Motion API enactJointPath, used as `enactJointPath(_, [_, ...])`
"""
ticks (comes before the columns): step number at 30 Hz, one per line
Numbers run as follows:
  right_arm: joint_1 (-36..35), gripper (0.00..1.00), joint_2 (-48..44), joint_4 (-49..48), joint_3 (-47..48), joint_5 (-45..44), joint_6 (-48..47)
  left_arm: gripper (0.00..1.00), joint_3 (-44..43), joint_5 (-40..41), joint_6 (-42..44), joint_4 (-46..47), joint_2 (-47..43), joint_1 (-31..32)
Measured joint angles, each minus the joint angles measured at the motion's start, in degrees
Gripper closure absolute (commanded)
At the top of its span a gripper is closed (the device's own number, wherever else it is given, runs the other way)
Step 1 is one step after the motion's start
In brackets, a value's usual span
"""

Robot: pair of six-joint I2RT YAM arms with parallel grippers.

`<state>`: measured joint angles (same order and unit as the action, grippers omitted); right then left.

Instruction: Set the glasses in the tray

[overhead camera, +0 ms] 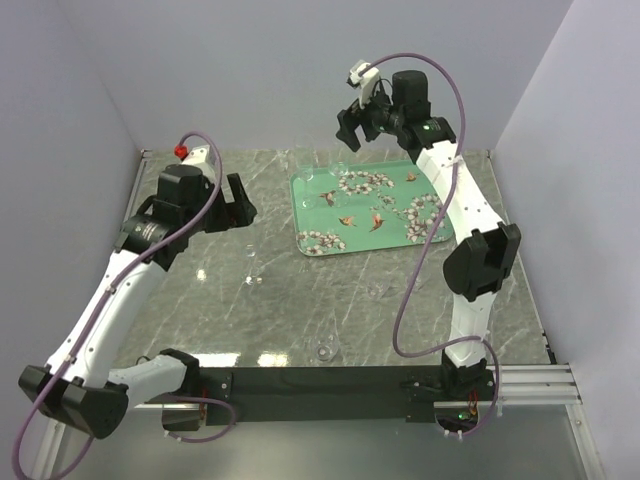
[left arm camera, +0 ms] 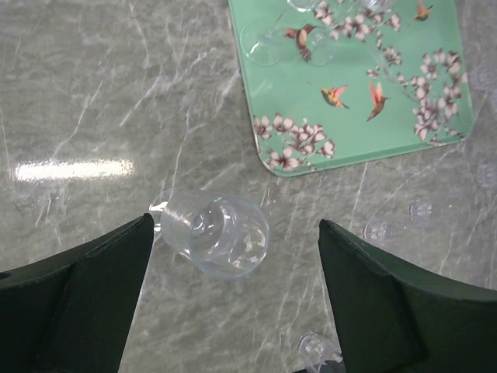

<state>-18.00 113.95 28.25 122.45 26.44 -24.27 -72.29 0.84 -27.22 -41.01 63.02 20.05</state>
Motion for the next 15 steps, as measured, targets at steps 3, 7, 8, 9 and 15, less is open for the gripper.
enactJointPath(3, [0.2, 0.05, -2.0, -0.3, -1.9, 0.4, 0.4, 0.09, -1.7, 0.3, -0.5, -2.1, 2.4, 0.0])
enactJointPath(7, [0.8, 0.05, -3.6, -0.7, -4.4, 0.8, 0.7, 0.1, -3.8, 1.0, -1.0, -4.5, 4.8, 0.1])
enactJointPath(8, [1.0, 0.05, -4.0, -0.5, -5.1, 0.9, 0.8, 0.1, -4.3, 1.3, -1.1, -5.1, 5.2, 0.2])
enactJointPath(9, [1.2, 0.05, -4.3, -0.5, -5.6, 0.9, 0.9, 0.11, -4.8, 1.6, -1.2, -5.6, 5.6, 0.3])
enactJointPath(15, [2.2, 0.04, -6.1, -0.7, -7.9, 1.1, 1.2, 0.13, -7.9, 3.6, -2.3, -9.3, 8.2, 1.8])
